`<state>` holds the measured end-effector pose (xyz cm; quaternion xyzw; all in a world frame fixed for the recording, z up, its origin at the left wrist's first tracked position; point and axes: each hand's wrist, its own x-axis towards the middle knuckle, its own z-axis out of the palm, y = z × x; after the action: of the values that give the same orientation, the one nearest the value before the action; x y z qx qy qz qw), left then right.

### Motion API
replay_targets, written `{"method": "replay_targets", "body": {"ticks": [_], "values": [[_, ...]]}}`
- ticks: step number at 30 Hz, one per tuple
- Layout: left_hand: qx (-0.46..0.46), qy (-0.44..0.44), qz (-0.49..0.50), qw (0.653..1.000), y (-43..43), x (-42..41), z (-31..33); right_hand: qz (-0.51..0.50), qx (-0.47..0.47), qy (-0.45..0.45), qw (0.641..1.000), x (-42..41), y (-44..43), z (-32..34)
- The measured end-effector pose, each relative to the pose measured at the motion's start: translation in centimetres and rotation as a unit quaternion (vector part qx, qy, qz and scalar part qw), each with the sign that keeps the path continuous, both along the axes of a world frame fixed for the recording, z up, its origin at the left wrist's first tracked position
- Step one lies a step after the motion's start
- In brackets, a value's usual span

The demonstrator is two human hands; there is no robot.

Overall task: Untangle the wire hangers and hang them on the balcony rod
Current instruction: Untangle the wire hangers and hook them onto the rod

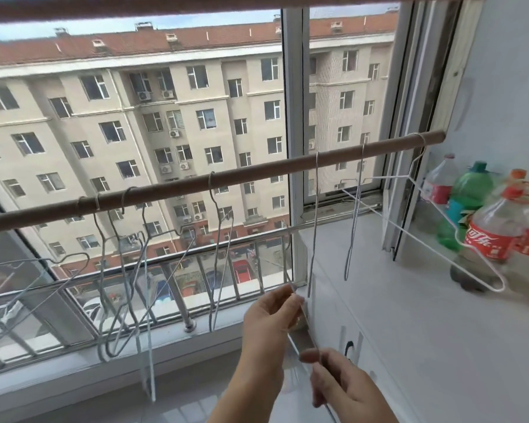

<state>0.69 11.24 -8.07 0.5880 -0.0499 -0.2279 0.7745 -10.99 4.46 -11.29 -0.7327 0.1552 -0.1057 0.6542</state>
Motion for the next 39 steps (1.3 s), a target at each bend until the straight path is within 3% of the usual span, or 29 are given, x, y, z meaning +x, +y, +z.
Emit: {"method": "replay_targets", "body": {"ticks": [8, 21, 29, 34, 39], "values": [[-0.049, -0.063, 0.001, 0.997, -1.8, 2.5, 6.1, -0.014, 0.013, -0.119, 0.993, 3.2, -1.0, 4.8], [0.0, -0.059, 0.067, 0.996, -3.0, 6.1, 6.1, -0.019, 0.058, -0.111, 0.992, 7.1, -1.2, 5.6], [-0.007, -0.08, 0.088, 0.993, -0.2, 5.5, 6.3, -0.072, -0.081, -0.105, 0.988, 7.5, -1.2, 5.2], [-0.012, -0.143, 0.129, 0.981, 4.3, 4.8, 6.8, -0.113, -0.2, -0.185, 0.956, 7.0, 0.6, 6.7], [0.007, -0.225, 0.231, 0.947, 10.8, 4.7, 6.7, -0.054, -0.192, -0.245, 0.949, 7.3, 5.2, 8.5]]}}
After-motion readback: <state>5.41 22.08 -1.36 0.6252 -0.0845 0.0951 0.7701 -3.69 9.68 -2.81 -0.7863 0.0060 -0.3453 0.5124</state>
